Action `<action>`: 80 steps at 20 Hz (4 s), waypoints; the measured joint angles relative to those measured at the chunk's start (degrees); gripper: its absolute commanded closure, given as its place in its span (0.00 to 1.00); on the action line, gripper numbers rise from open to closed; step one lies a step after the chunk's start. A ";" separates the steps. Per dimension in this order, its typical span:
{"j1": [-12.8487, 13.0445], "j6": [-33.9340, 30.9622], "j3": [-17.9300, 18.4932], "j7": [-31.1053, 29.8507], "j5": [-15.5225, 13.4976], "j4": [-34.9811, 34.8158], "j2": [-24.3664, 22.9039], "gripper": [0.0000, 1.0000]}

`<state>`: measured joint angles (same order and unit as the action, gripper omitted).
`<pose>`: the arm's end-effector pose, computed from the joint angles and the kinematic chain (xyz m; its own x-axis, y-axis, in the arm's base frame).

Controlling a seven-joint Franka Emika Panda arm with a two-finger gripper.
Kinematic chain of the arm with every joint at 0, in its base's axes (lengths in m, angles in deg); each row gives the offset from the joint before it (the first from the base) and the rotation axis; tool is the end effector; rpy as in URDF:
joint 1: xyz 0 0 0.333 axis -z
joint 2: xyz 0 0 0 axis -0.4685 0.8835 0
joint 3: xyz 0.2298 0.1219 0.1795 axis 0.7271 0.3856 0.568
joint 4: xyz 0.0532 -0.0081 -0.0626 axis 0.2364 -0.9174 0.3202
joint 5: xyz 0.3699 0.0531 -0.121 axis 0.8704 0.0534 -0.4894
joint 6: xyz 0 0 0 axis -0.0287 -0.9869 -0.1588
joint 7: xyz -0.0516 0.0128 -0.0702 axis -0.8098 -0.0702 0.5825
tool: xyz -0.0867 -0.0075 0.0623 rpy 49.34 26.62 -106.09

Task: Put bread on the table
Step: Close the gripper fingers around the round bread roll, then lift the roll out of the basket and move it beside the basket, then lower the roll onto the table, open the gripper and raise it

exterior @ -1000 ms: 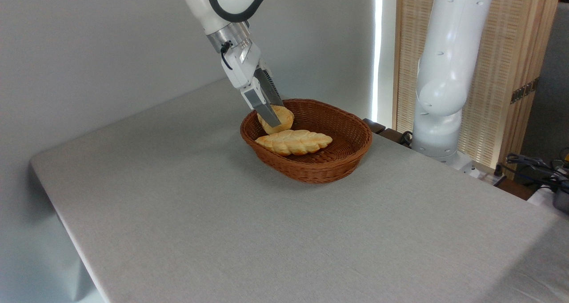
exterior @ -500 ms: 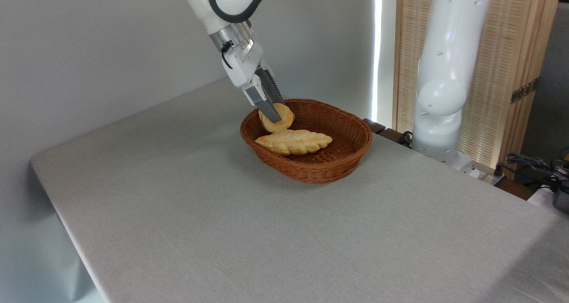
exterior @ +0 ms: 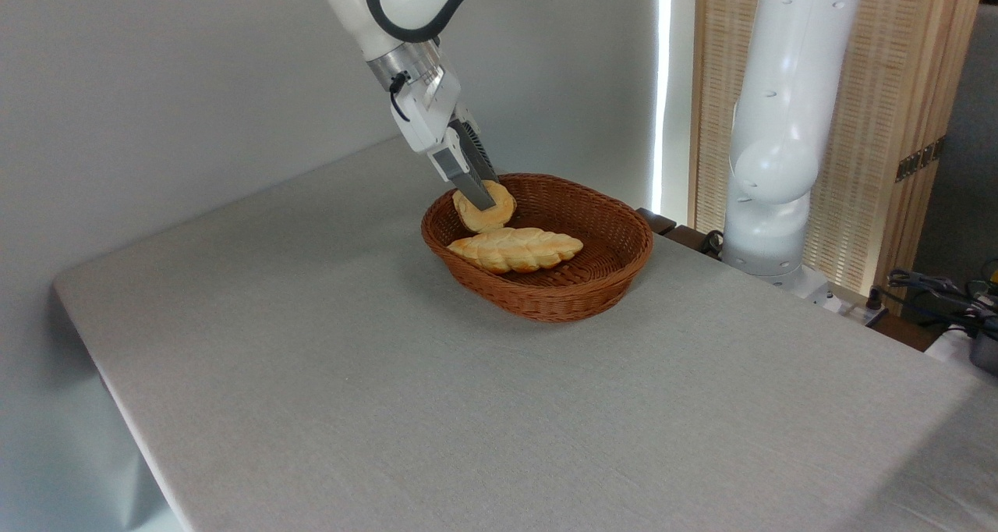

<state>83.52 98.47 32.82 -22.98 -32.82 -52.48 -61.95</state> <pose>0.3306 -0.3378 0.4436 -0.0461 -0.9692 -0.2420 -0.9578 -0.0259 0.2863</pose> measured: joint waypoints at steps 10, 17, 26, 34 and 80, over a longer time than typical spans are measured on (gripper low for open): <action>-0.07 0.00 0.11 0.00 -0.03 0.29 -0.01 0.98; -0.24 -1.00 0.21 0.00 -0.03 2.77 -1.30 0.98; -4.92 -2.24 5.71 -0.14 0.00 9.30 -4.25 0.97; -14.54 9.66 6.61 -5.38 -0.02 10.23 1.60 0.88; -15.43 16.00 23.57 -12.49 -2.93 17.42 6.99 0.00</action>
<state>68.09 114.48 56.39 -35.47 -35.75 -35.06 -54.97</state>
